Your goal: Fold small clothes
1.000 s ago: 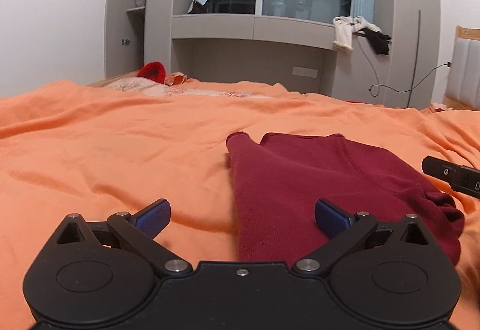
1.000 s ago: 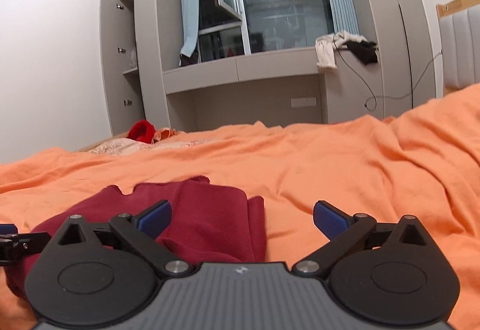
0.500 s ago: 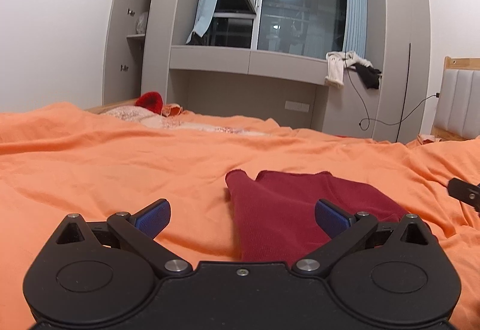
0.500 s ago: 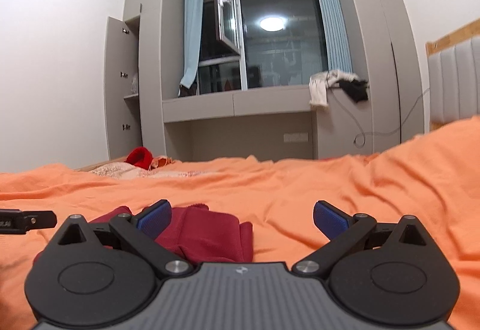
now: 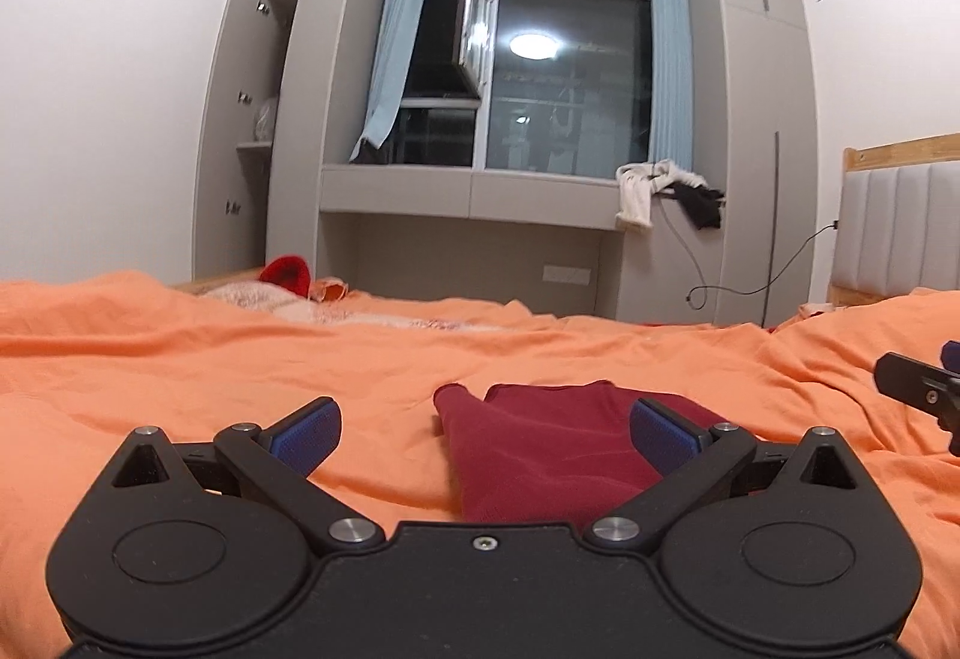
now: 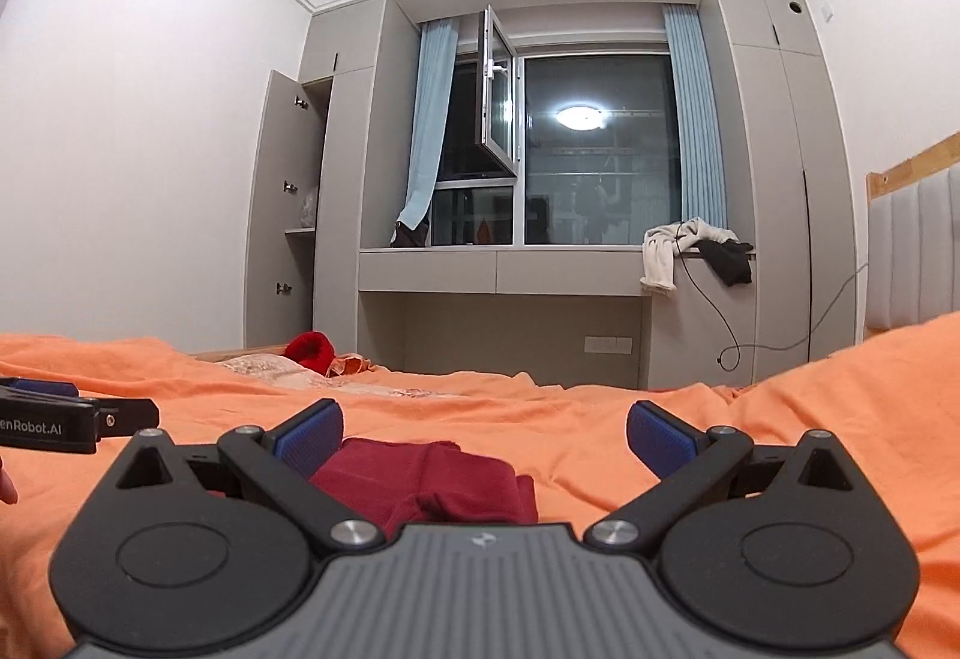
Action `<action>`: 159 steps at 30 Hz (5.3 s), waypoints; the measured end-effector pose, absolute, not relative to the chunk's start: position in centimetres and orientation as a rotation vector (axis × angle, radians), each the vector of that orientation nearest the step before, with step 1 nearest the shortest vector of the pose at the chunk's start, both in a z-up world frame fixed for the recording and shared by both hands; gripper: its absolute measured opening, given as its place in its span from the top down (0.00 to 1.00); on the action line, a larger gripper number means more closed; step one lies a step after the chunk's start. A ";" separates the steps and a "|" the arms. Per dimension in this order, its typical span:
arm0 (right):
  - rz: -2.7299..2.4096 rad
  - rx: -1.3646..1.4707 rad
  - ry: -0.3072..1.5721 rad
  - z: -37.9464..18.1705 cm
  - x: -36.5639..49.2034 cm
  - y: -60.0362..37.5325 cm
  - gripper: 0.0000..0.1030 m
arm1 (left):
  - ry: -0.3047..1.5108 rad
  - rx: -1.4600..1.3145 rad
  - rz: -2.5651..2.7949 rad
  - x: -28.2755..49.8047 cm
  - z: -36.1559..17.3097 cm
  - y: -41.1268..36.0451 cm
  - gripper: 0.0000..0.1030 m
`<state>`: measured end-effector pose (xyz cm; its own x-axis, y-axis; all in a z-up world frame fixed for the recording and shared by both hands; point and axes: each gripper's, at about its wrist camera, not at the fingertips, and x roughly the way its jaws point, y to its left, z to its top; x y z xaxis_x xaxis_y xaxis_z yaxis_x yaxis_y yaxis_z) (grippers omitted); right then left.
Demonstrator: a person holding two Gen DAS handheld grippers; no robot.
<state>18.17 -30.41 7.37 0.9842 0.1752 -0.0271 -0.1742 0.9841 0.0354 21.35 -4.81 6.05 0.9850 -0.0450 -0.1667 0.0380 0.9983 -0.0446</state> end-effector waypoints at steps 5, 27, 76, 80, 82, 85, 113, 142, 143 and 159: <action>0.156 0.077 0.043 7.0 16.1 -31.0 0.00 | 0.157 -0.019 -0.050 19.0 5.3 -5.2 0.01; 0.113 0.074 0.140 4.1 9.1 -30.8 0.00 | 0.254 -0.020 -0.086 12.4 2.6 -5.5 0.01; 0.086 0.051 0.221 2.6 9.5 -30.2 0.00 | 0.305 0.003 -0.075 12.2 1.3 -5.8 0.01; 0.086 0.050 0.221 2.6 9.5 -30.2 0.00 | 0.304 0.003 -0.075 12.2 1.3 -5.8 0.01; 0.086 0.050 0.221 2.6 9.5 -30.2 0.00 | 0.304 0.003 -0.075 12.2 1.3 -5.8 0.01; 0.086 0.050 0.221 2.7 9.5 -30.2 0.00 | 0.304 0.003 -0.075 12.2 1.3 -5.8 0.01; 0.089 0.047 0.225 2.4 9.6 -30.3 0.00 | 0.304 0.003 -0.076 12.2 1.2 -5.8 0.01; 0.089 0.044 0.228 2.3 9.5 -30.3 0.00 | 0.316 0.002 -0.075 12.2 1.2 -5.8 0.01; 0.089 0.044 0.228 2.3 9.5 -30.2 0.00 | 0.327 0.012 -0.067 12.3 1.2 -6.0 0.01; 0.089 0.041 0.230 2.1 9.5 -30.3 0.00 | 0.320 0.062 0.013 12.5 1.2 -6.5 0.01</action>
